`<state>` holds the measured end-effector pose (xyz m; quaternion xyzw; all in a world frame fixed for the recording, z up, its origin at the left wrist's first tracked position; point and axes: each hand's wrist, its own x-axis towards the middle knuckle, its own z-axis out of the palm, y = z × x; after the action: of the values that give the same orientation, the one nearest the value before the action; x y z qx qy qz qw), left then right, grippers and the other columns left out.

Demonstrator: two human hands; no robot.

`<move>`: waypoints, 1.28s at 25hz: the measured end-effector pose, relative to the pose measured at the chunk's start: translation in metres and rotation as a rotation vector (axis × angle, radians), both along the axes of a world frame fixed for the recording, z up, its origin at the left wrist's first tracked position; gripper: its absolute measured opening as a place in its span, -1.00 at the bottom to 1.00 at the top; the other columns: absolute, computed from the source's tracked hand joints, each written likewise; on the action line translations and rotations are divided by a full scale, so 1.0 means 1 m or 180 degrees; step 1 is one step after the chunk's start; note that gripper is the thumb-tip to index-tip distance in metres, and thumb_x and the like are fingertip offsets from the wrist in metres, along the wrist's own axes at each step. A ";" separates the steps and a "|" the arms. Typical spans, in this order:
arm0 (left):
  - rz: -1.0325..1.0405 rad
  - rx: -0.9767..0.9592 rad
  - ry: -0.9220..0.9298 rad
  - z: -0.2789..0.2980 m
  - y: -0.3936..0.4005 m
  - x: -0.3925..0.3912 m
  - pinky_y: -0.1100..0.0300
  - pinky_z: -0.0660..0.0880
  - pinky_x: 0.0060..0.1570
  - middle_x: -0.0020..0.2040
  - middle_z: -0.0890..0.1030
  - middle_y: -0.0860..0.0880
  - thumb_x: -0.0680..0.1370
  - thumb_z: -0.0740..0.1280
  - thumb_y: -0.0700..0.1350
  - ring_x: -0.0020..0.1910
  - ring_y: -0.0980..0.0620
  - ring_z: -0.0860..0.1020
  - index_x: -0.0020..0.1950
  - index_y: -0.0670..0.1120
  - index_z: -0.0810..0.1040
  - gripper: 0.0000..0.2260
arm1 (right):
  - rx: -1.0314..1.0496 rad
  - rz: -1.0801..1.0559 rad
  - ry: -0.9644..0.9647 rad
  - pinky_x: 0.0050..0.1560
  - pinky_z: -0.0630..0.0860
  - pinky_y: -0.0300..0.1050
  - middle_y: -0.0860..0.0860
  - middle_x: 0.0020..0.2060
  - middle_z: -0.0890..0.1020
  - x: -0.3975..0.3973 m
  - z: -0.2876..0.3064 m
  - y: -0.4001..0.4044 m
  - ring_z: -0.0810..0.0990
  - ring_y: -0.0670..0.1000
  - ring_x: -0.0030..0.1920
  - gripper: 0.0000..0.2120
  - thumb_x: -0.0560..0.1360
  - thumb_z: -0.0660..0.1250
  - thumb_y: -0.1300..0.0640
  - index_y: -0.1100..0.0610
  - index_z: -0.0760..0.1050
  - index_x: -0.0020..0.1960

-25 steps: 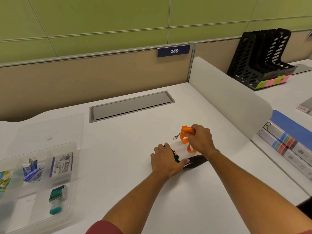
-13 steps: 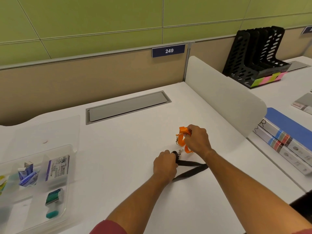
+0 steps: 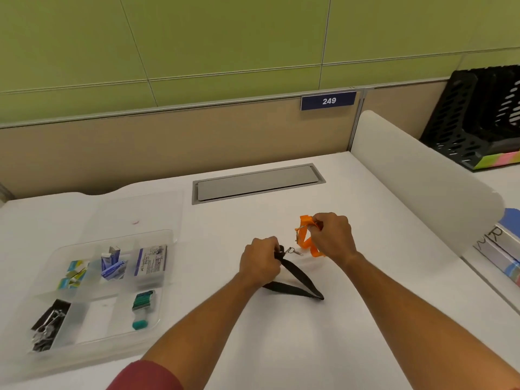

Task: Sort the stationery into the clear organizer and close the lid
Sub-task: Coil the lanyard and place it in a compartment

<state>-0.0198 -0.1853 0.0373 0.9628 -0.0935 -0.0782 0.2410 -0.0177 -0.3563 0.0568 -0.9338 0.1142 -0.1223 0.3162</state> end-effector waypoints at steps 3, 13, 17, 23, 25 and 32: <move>0.0312 -0.0056 -0.0164 0.022 0.037 -0.002 0.13 0.54 -0.05 0.08 0.64 -0.08 0.47 0.44 -0.19 0.00 -0.08 0.61 0.18 -0.07 0.56 -0.71 | -0.0133 0.0260 -0.0084 0.08 0.58 0.04 0.11 0.02 0.69 0.005 0.009 0.029 0.64 0.11 -0.02 -0.74 0.52 0.35 0.02 0.15 0.62 0.12; 0.0830 -0.0134 -0.0596 0.074 0.160 -0.021 0.16 0.53 -0.09 -0.03 0.67 -0.07 0.47 0.46 -0.11 -0.11 -0.02 0.60 0.06 -0.07 0.63 -0.81 | -0.0155 0.0951 -0.0405 0.04 0.56 -0.06 0.10 0.03 0.69 0.013 0.042 0.153 0.64 0.06 -0.02 -0.74 0.54 0.35 0.06 0.15 0.63 0.15; 0.0955 -0.0107 -0.0669 0.091 0.218 -0.025 0.18 0.49 -0.15 -0.07 0.68 -0.07 0.45 0.48 -0.11 -0.16 0.01 0.57 -0.01 -0.08 0.66 -0.86 | 0.0052 0.1047 -0.0516 -0.09 0.51 -0.14 0.09 -0.03 0.70 0.009 0.043 0.204 0.58 -0.02 -0.14 -0.80 0.52 0.36 0.08 0.15 0.65 0.06; 0.1144 0.0060 -0.0744 0.111 0.301 -0.035 0.18 0.43 -0.24 -0.15 0.67 -0.05 0.39 0.51 -0.12 -0.20 -0.02 0.57 -0.11 -0.05 0.67 -0.89 | 0.0146 0.1205 -0.0572 -0.10 0.47 -0.19 0.08 -0.09 0.70 0.002 0.046 0.269 0.55 -0.06 -0.19 -0.82 0.52 0.38 0.07 0.17 0.64 0.00; 0.1194 0.0171 -0.0740 0.115 0.321 -0.037 0.18 0.44 -0.25 -0.15 0.67 -0.05 0.38 0.51 -0.13 -0.19 -0.05 0.57 -0.12 -0.02 0.68 -0.89 | 0.0145 0.1216 -0.0591 -0.09 0.47 -0.19 0.09 -0.08 0.69 0.001 0.045 0.283 0.54 -0.06 -0.19 -0.81 0.52 0.37 0.06 0.17 0.64 0.00; 0.1039 0.1031 -0.1011 0.120 0.371 -0.040 0.15 0.38 -0.34 -0.13 0.64 -0.08 0.43 0.44 -0.17 -0.29 -0.06 0.50 -0.06 -0.03 0.66 -0.89 | 0.0088 0.1170 -0.0550 -0.06 0.49 -0.16 0.09 -0.06 0.69 -0.002 0.042 0.317 0.55 -0.04 -0.18 -0.78 0.54 0.34 0.03 0.16 0.62 0.03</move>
<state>-0.0599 0.1854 0.1572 0.9913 0.0400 0.0996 0.0756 -0.0196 -0.0392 0.0986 -0.9206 -0.0840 -0.1407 0.3545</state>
